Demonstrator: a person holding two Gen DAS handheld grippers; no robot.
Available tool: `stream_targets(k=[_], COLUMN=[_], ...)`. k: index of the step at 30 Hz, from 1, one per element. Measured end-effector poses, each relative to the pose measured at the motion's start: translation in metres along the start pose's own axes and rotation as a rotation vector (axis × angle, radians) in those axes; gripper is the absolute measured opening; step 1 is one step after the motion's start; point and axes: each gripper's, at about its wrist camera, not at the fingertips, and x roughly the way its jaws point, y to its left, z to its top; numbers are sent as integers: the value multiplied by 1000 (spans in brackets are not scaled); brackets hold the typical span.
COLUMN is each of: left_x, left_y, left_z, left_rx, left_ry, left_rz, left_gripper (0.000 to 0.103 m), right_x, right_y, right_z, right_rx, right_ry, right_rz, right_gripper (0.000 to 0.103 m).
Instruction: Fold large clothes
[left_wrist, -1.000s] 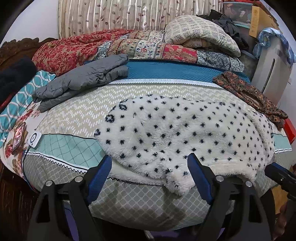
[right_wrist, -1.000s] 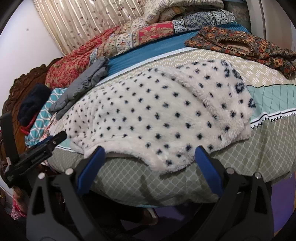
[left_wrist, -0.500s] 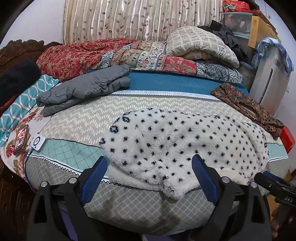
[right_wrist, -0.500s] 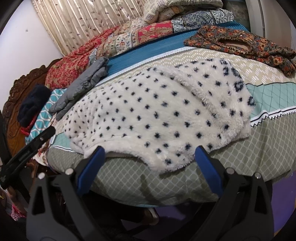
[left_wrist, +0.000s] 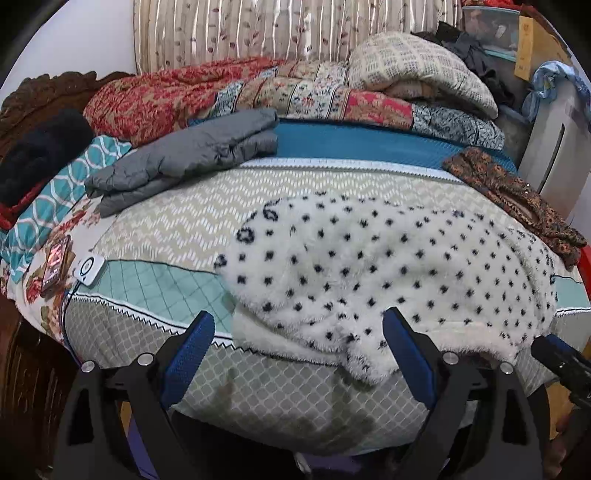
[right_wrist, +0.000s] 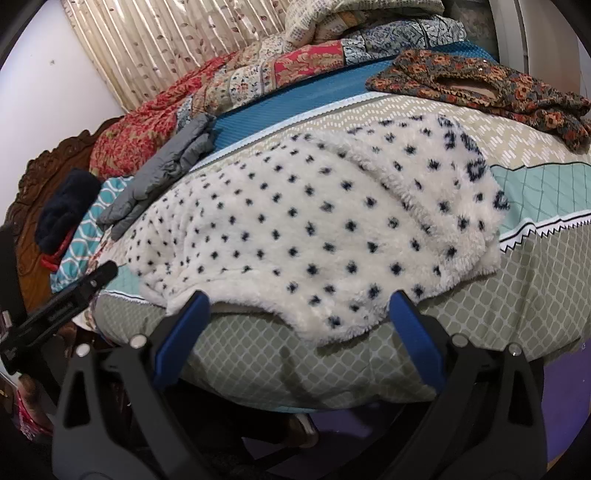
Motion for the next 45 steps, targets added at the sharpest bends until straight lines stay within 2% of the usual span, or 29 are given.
stream_targets(k=[24,33,38,45], left_x=[13,7,12,15], left_y=[-2,-5,-4,-2], left_z=[-4,-5,-8,-15], left_rx=[-1,16,6,9], left_ry=[94,81,121,159], left_rz=[0,-5,-35,-129], left_gripper=[0,0,0,0], right_x=[3,5,5,1], right_y=[2,2,2,0], right_z=[-3,-4,-5,-3], right_rx=[6,8,14,25], right_ry=[6,5,2,-22], right_rz=[2,4,2,8], right_gripper=[94,94,94,94])
